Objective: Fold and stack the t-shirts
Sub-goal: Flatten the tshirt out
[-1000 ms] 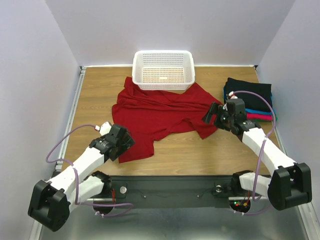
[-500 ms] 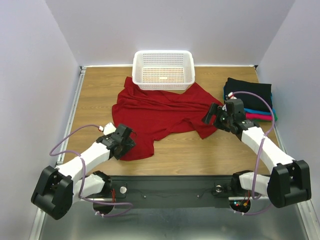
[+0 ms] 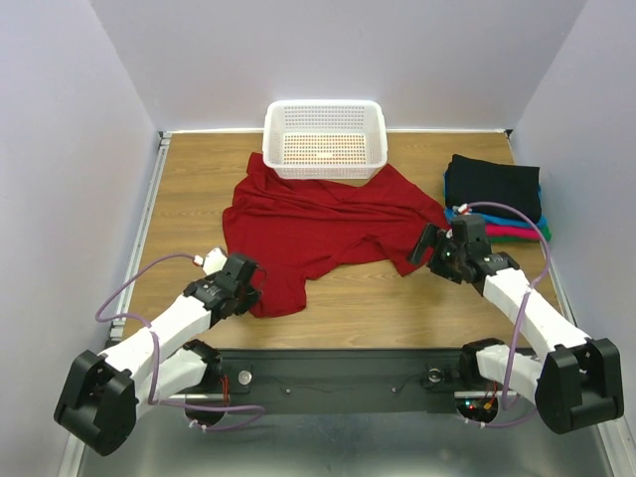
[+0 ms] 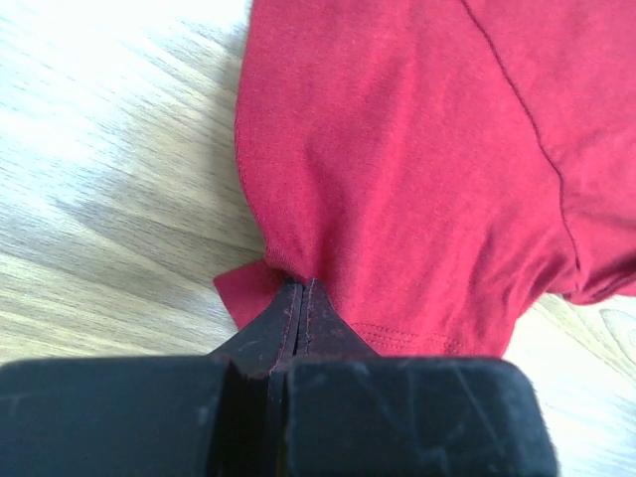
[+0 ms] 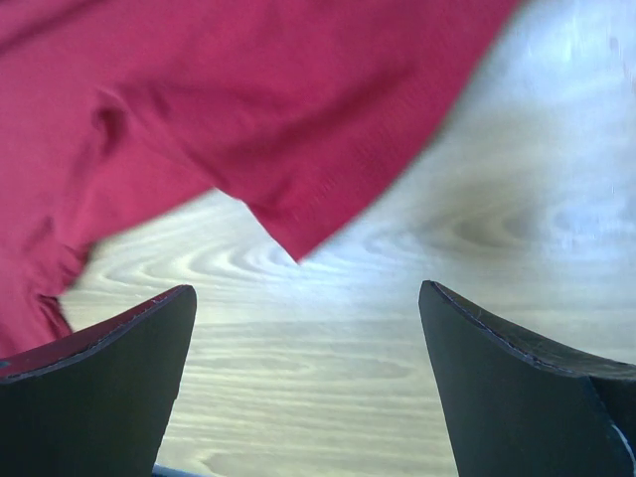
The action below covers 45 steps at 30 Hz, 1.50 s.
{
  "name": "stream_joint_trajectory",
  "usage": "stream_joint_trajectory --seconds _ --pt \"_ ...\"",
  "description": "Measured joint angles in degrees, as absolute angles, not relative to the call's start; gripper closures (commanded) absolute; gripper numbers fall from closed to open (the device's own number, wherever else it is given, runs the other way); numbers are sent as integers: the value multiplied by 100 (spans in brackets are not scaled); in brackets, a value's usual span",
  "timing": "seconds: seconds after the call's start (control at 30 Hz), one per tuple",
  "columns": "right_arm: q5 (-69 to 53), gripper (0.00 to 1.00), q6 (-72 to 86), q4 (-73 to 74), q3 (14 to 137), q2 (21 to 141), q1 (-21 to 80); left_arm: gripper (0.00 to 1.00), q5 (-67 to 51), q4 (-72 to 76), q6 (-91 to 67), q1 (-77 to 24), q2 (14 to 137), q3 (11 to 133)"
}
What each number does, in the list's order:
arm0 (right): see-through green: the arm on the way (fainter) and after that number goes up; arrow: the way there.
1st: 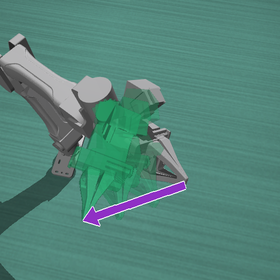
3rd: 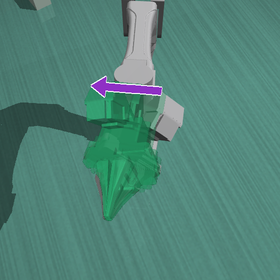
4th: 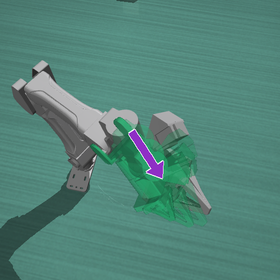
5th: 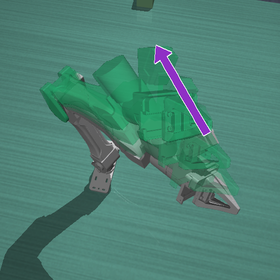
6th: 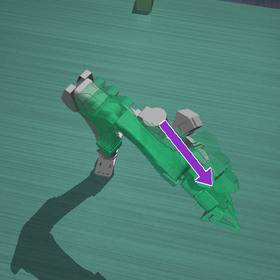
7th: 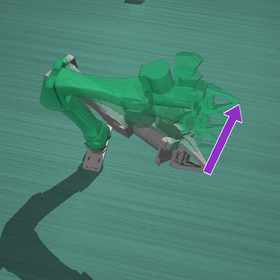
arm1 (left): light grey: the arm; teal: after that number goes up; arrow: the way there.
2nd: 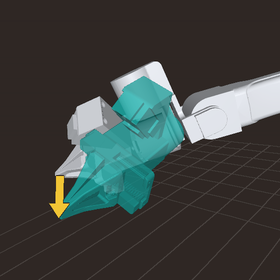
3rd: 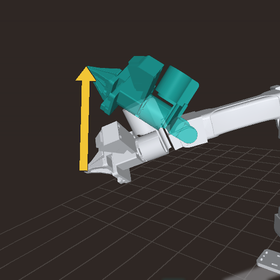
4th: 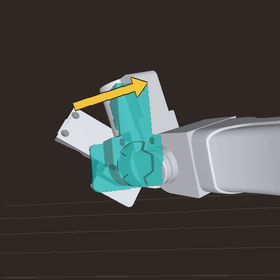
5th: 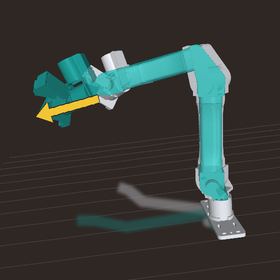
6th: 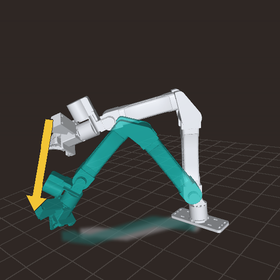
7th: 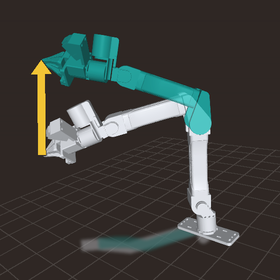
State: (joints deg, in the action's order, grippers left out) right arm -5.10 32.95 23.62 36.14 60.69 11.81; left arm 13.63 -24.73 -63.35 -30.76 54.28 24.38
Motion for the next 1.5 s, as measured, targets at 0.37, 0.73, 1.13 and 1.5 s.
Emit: stream_joint_trajectory --seconds 0.37,0.73,1.13,1.5 --pt "-320 4 3568 2744 3435 6381 1461 100 1236 -2324 -6108 -3076 3857 1999" --pt "246 25 4237 2364 3817 7655 2484 100 1175 -2189 -5981 -3076 3271 1907" --pt "821 63 4508 2141 4193 8270 2484 100 1160 -2165 -5944 -3079 3030 1835" --pt "1055 99 4458 2058 3791 7500 2482 100 1160 -2215 -5975 -3079 2591 1835"
